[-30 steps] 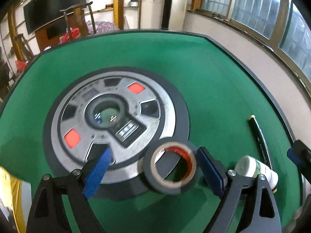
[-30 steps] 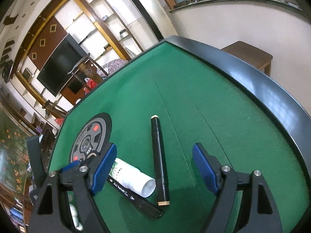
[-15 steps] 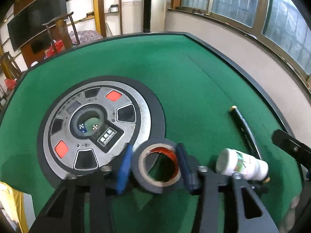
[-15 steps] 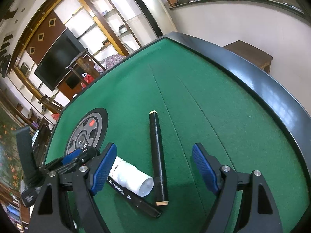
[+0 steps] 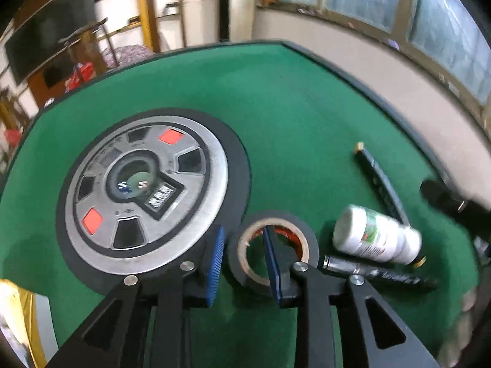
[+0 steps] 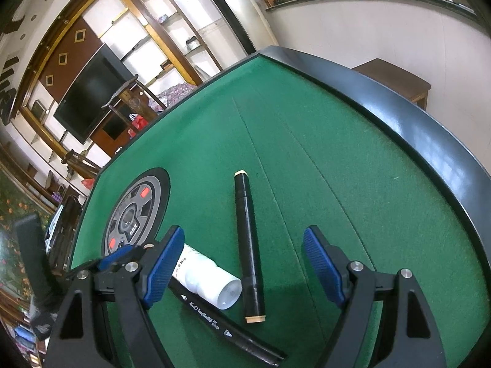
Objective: Organize rigid objects
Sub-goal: 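Grasp the green-label white bottle with the right tool while the left tool holds the tape, then carry the tape and bottle into the tray and open both tools, then grasp a gold-tipped black marker with the right tool while the left tool grasps another marker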
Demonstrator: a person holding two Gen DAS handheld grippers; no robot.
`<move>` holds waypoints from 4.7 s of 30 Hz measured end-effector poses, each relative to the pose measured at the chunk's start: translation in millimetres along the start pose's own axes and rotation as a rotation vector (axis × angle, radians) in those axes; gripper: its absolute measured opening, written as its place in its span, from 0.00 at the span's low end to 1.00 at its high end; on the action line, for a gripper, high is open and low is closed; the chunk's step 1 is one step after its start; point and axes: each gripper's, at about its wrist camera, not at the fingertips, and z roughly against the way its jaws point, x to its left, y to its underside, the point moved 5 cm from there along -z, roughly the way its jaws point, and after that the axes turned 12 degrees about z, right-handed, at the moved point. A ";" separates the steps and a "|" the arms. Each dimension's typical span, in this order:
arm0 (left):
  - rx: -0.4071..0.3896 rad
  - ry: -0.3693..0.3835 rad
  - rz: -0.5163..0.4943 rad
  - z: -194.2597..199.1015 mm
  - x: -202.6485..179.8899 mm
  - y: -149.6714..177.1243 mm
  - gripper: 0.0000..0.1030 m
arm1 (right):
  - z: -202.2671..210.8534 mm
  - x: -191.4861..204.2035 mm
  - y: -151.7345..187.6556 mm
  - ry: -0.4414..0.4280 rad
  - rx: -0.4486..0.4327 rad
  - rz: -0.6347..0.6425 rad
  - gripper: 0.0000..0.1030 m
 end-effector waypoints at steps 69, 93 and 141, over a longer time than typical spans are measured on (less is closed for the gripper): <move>-0.245 -0.088 0.559 229.2 315.1 235.2 0.14 | 55.4 334.6 109.1 -0.581 0.288 0.530 0.34; -0.297 -0.274 0.477 237.8 304.8 229.7 0.58 | -20.2 403.4 149.9 -0.300 0.378 0.710 0.44; -0.267 -0.467 0.074 203.8 116.9 169.6 0.98 | 49.6 83.7 72.9 -0.119 0.040 0.225 0.74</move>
